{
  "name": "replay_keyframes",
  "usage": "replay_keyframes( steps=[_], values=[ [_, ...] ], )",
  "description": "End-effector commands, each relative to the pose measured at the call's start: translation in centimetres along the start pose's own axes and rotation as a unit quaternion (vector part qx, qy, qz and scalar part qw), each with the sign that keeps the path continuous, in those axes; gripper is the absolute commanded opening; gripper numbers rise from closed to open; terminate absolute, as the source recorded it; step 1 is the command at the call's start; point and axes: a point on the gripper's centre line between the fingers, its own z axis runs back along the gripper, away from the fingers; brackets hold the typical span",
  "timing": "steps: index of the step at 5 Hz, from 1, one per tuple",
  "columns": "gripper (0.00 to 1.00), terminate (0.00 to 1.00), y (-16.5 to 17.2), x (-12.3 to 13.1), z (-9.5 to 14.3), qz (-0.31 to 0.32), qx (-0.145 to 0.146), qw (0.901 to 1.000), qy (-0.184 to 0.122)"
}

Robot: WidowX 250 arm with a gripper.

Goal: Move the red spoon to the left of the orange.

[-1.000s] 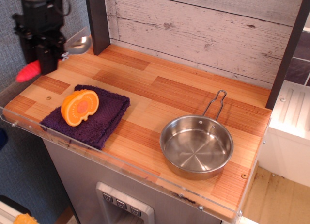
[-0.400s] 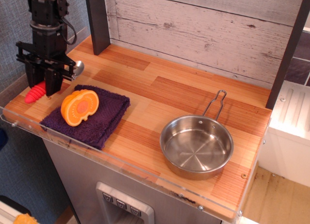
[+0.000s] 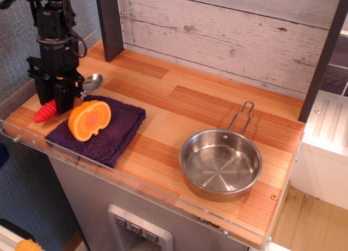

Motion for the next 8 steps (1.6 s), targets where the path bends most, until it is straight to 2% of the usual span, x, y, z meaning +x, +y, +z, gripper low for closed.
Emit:
replay_keyframes(
  steps=[1, 2, 3, 4, 5, 6, 7, 8],
  values=[
    [1.0, 0.0, 0.0, -0.5, 3.1, -0.004, 0.018, 0.9985, -0.051],
    [1.0, 0.0, -0.4, -1.6, 6.9, 0.017, 0.038, 0.9934, -0.107],
    [1.0, 0.0, -1.4, -4.6, 11.4, 0.051, 0.054, 0.983, -0.168],
    [1.0, 0.0, -1.6, -6.5, 13.0, 0.068, 0.035, 0.9806, -0.181],
    [1.0, 0.0, -1.3, -7.2, 12.2, 0.062, 0.015, 0.9821, -0.177],
    [1.0, 0.0, -1.6, -6.6, 11.2, 0.012, -0.019, 0.9842, -0.176],
    [1.0, 0.0, -2.7, -5.7, 10.8, -0.025, -0.02, 0.9857, -0.165],
    [1.0, 0.0, -3.5, -6.1, 11.2, -0.025, 0.005, 0.9894, -0.143]
  ],
)
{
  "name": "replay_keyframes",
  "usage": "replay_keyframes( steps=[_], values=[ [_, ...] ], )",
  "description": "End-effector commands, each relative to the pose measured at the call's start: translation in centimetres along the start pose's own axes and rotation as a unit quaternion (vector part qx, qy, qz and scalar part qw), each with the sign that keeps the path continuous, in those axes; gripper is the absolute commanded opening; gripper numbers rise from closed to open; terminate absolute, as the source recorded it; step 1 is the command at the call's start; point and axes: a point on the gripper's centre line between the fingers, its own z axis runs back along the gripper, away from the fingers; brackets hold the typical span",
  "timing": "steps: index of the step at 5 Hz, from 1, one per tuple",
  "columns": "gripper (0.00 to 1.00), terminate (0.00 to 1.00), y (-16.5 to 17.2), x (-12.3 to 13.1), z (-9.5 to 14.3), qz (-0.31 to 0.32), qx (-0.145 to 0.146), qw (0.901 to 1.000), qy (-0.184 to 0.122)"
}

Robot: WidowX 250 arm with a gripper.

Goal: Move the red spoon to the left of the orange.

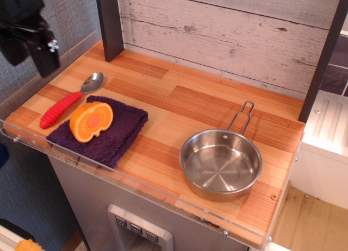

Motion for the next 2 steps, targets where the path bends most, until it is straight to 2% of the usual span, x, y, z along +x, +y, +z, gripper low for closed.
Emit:
replay_keyframes(
  steps=[1, 2],
  values=[
    [1.0, 0.0, -1.19, -0.7, 1.43, -0.009, 0.032, 0.9994, 0.014],
    [1.0, 1.0, -1.19, -0.7, 1.43, -0.009, 0.032, 0.9994, 0.014]
  ],
)
